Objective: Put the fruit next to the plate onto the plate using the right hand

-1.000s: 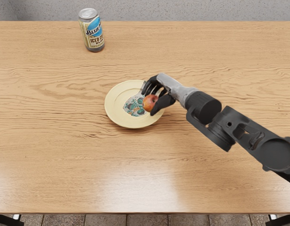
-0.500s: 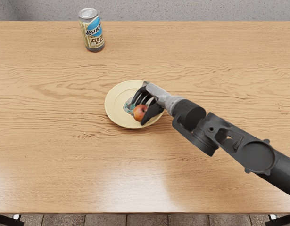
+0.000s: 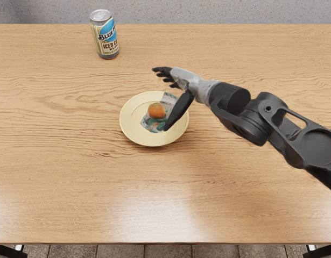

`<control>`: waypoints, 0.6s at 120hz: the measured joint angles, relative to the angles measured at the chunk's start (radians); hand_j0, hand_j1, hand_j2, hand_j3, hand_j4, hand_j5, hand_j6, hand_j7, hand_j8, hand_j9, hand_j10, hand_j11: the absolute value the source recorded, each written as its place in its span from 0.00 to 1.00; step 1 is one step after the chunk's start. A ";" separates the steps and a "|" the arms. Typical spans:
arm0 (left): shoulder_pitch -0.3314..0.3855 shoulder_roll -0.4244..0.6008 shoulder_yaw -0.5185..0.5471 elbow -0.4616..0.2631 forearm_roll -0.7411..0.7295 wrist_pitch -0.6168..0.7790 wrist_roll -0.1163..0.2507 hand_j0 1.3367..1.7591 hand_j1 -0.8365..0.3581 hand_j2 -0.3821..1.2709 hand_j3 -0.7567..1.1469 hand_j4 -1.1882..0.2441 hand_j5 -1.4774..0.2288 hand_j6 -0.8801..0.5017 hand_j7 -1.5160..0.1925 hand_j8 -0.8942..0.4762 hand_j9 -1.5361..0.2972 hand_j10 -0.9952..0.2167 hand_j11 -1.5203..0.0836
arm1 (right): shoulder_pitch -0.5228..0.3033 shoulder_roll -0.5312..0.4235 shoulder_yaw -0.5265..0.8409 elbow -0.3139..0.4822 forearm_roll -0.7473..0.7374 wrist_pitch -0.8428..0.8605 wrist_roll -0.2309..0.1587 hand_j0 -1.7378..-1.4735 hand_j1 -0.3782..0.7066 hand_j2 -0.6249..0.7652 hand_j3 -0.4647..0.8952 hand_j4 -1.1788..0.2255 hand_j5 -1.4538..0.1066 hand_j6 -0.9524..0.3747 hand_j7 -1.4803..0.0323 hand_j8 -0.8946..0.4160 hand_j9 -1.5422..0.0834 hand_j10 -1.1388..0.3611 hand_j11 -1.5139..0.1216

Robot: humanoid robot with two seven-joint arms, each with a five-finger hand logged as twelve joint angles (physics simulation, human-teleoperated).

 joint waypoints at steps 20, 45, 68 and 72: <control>0.017 0.000 0.001 -0.021 0.001 -0.001 0.000 0.76 0.98 0.23 0.40 0.82 0.86 0.63 0.88 0.64 0.83 0.81 0.94 | -0.013 -0.141 0.092 -0.003 0.210 0.253 0.000 0.30 0.05 0.46 0.34 0.82 0.91 0.70 0.95 0.66 0.92 0.74 0.90; 0.028 0.000 0.004 -0.021 0.002 0.000 0.005 0.76 0.98 0.23 0.40 0.82 0.86 0.63 0.88 0.64 0.83 0.81 0.94 | -0.147 -0.307 0.330 -0.023 0.359 0.495 0.000 0.30 0.04 0.45 0.34 0.83 0.92 0.71 0.97 0.68 0.94 0.75 0.92; 0.046 0.000 0.004 -0.020 0.002 0.003 0.007 0.76 0.98 0.23 0.40 0.82 0.86 0.63 0.88 0.64 0.83 0.81 0.94 | -0.223 -0.379 0.458 -0.086 0.395 0.531 0.000 0.30 0.03 0.45 0.34 0.84 0.93 0.71 0.97 0.68 0.95 0.76 0.92; 0.047 0.000 0.004 -0.020 0.002 0.003 0.007 0.76 0.98 0.23 0.40 0.82 0.86 0.63 0.88 0.64 0.83 0.81 0.94 | -0.230 -0.390 0.468 -0.093 0.397 0.533 0.000 0.30 0.03 0.45 0.34 0.84 0.93 0.71 0.98 0.68 0.95 0.76 0.92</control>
